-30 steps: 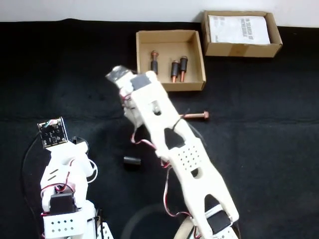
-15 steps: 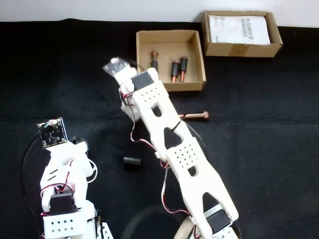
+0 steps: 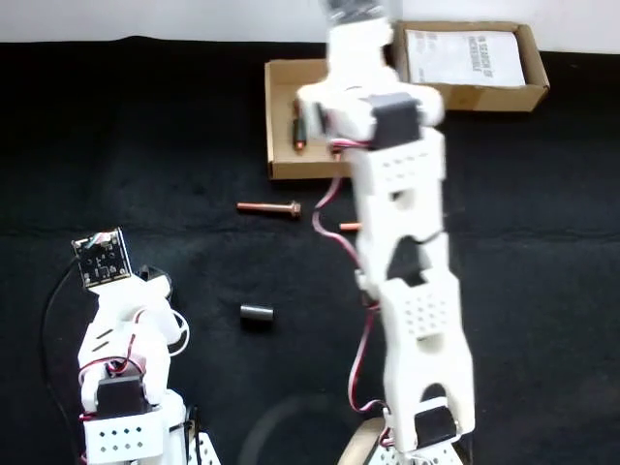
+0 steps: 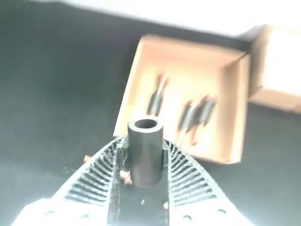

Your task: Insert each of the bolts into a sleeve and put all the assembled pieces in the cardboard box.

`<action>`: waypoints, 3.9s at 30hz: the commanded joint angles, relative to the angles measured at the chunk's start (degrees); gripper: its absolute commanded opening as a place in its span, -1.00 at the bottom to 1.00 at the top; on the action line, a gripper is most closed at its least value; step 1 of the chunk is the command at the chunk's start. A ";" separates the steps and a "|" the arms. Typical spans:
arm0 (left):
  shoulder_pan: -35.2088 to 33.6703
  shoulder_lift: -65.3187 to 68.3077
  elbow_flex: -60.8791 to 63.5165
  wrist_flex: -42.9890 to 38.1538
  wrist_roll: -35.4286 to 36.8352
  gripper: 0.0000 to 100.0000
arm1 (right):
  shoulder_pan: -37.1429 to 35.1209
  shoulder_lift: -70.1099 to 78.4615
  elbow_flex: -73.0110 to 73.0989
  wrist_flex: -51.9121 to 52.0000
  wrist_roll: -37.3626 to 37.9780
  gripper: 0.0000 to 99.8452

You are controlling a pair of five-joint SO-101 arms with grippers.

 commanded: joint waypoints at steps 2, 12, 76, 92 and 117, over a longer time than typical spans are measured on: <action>-0.48 -0.40 1.10 0.00 -1.41 -0.98 | 4.35 -17.45 7.60 0.75 -0.53 -0.99; -2.51 -0.40 1.10 2.55 -26.81 -0.98 | 13.49 -54.73 46.99 0.66 -0.53 -0.99; 38.11 140.35 -141.05 45.89 -67.08 -0.75 | 63.69 -139.74 151.52 -10.77 5.63 -0.99; 47.16 163.30 -174.37 45.36 -75.87 -0.74 | 63.25 -138.86 154.33 -12.53 6.51 -0.99; 46.55 166.55 -163.82 27.87 -72.70 -0.74 | 58.86 -136.48 154.07 -12.62 6.68 -0.99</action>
